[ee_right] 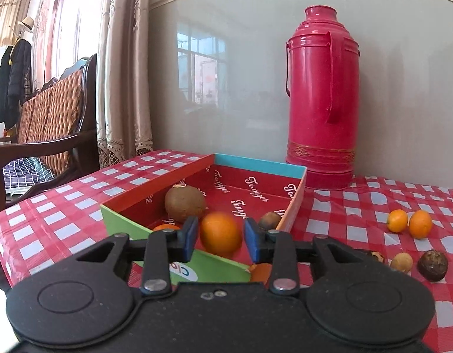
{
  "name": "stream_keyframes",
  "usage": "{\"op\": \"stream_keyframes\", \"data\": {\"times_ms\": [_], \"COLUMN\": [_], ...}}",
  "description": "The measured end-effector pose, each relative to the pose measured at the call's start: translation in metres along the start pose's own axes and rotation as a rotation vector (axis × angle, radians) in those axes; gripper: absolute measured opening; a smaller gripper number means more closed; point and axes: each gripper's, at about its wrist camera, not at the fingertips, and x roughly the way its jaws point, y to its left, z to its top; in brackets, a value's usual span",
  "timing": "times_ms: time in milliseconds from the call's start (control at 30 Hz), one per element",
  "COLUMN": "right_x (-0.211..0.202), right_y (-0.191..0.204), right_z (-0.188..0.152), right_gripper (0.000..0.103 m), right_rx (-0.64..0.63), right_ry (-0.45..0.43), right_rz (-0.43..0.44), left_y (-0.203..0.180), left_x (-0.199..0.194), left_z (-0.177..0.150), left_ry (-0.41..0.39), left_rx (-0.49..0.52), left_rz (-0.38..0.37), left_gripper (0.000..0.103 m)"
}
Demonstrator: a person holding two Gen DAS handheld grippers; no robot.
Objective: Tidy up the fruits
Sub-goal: 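Carry the tangerine with the right gripper into the box and release, then move the left gripper to the small yellow-orange fruit and grasp it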
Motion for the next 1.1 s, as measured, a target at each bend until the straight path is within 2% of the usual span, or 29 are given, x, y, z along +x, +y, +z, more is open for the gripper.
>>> {"op": "stream_keyframes", "data": {"times_ms": [33,133,200,333,433,533,600,667,800,900,967,1100], "right_x": [0.000,-0.004,-0.009,-0.018,-0.022,-0.028,-0.032,-0.036,-0.048,-0.059,-0.067,-0.084], "right_y": [0.000,-0.002,-0.004,-0.010,-0.016,-0.026,-0.036,-0.047,-0.084,-0.113,-0.131,-0.163], "right_z": [0.000,0.000,-0.001,0.001,0.002,0.002,0.002,0.001,-0.001,-0.006,-0.010,-0.021], "right_gripper": [0.032,0.050,0.070,0.073,0.082,0.089,0.094,0.095,0.097,0.097,0.097,0.097], "right_rx": [-0.001,0.003,0.007,0.019,0.028,0.033,0.033,0.054,0.141,0.205,0.245,0.310], "right_ry": [0.000,-0.015,-0.040,-0.068,-0.069,-0.079,-0.082,-0.074,-0.045,-0.020,0.002,0.026], "right_rz": [-0.001,-0.004,-0.018,-0.038,-0.083,-0.167,-0.269,-0.352,-0.500,-0.592,-0.639,-0.718], "left_y": [-0.001,-0.006,-0.011,-0.019,-0.024,-0.034,-0.044,-0.059,-0.102,-0.143,-0.172,-0.217], "left_x": [-0.001,-0.002,-0.003,-0.008,-0.011,-0.015,-0.019,-0.026,-0.045,-0.068,-0.086,-0.116], "left_z": [0.000,0.000,0.000,-0.002,-0.002,-0.002,-0.003,-0.005,-0.012,-0.023,-0.032,-0.048], "left_ry": [0.000,-0.002,-0.005,-0.013,-0.012,-0.006,-0.010,-0.014,-0.025,-0.064,-0.091,-0.094], "left_rx": [0.001,0.005,0.016,0.038,0.041,0.046,0.059,0.075,0.150,0.264,0.349,0.428], "left_rz": [-0.001,-0.010,-0.018,-0.033,-0.045,-0.074,-0.097,-0.135,-0.249,-0.352,-0.445,-0.644], "left_gripper": [0.103,0.103,0.103,0.103,0.103,0.103,0.103,0.103,0.103,0.103,0.103,0.103]}}
